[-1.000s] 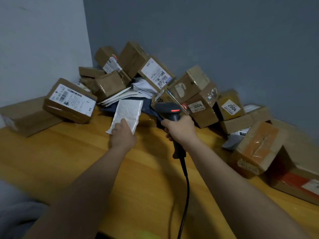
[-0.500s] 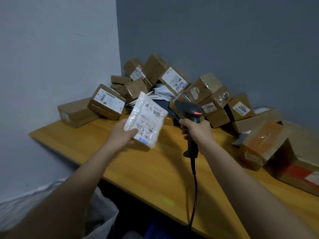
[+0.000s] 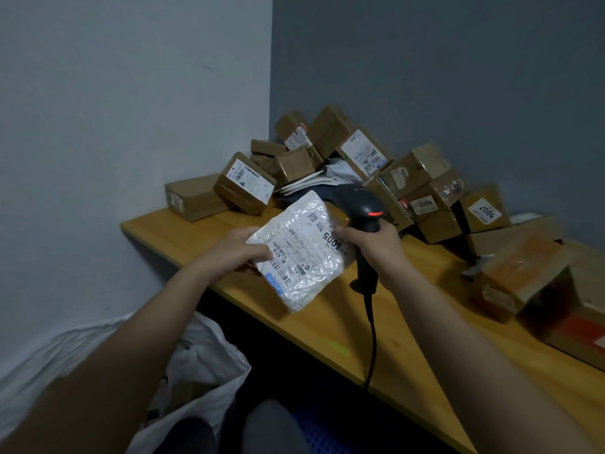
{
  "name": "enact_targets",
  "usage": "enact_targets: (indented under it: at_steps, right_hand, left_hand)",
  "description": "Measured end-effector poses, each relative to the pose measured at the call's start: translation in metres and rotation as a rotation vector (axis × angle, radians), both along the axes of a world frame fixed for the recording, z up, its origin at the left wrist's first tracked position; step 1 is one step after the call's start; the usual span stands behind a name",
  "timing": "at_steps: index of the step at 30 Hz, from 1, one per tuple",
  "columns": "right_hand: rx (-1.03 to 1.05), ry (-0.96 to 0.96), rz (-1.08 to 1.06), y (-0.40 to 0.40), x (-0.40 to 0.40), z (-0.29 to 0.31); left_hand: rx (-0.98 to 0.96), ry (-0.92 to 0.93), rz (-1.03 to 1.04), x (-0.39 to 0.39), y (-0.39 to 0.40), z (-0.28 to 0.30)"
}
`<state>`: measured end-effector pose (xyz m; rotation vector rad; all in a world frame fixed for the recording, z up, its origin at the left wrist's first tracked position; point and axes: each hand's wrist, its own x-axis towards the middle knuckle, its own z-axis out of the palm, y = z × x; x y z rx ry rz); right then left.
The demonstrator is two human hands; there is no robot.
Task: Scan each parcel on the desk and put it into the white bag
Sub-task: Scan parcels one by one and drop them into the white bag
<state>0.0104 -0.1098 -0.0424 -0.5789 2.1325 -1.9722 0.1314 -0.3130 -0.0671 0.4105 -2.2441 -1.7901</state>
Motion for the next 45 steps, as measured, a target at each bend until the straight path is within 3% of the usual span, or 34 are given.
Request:
enact_targets:
  at_steps: [3, 6, 9, 12, 17, 21, 24, 26, 30, 33, 35, 39, 45]
  right_hand:
    - [0.014, -0.001, -0.055, -0.008, 0.003, -0.008]
    - [-0.022, -0.029, -0.153, -0.015, 0.003, -0.013]
    - [-0.086, -0.090, -0.239, -0.019, 0.000, -0.017]
    - [-0.135, -0.141, -0.297, -0.023, 0.000, -0.019]
    - [-0.069, -0.080, -0.273, -0.023, 0.004, -0.018]
    - [-0.015, 0.036, -0.254, -0.012, 0.006, -0.013]
    - [0.026, 0.125, -0.150, -0.005, 0.012, -0.008]
    - [0.068, 0.169, -0.057, -0.005, 0.017, -0.005]
    - [0.087, 0.097, -0.036, -0.015, 0.021, -0.007]
    - [-0.015, 0.026, -0.091, -0.018, 0.020, -0.016]
    - [-0.069, -0.014, -0.128, -0.018, 0.021, -0.020]
    - [-0.082, -0.034, -0.168, -0.014, 0.018, -0.023]
    - [0.038, 0.144, -0.186, 0.006, 0.019, -0.024]
  left_hand:
    - [-0.007, 0.037, 0.084, 0.000, -0.004, -0.001]
    - [0.241, 0.129, 0.253, -0.003, -0.003, -0.006]
    - [0.430, 0.087, 0.226, -0.004, 0.004, -0.015]
    - [0.388, -0.019, 0.097, -0.003, 0.021, -0.024]
    - [0.339, 0.103, 0.208, -0.006, 0.027, -0.021]
    - [0.007, 0.065, 0.283, -0.002, 0.011, -0.007]
    - [-0.224, 0.009, 0.177, 0.002, 0.004, 0.006]
    - [-0.279, 0.000, 0.082, 0.005, 0.005, 0.015]
    - [-0.224, 0.039, 0.008, 0.005, 0.009, 0.023]
    - [0.075, 0.179, 0.170, 0.004, 0.011, 0.022]
    - [0.189, 0.176, 0.216, 0.004, 0.012, 0.015]
    - [0.198, 0.035, 0.130, 0.004, 0.023, -0.008]
    - [0.100, 0.121, 0.278, -0.004, 0.023, -0.015]
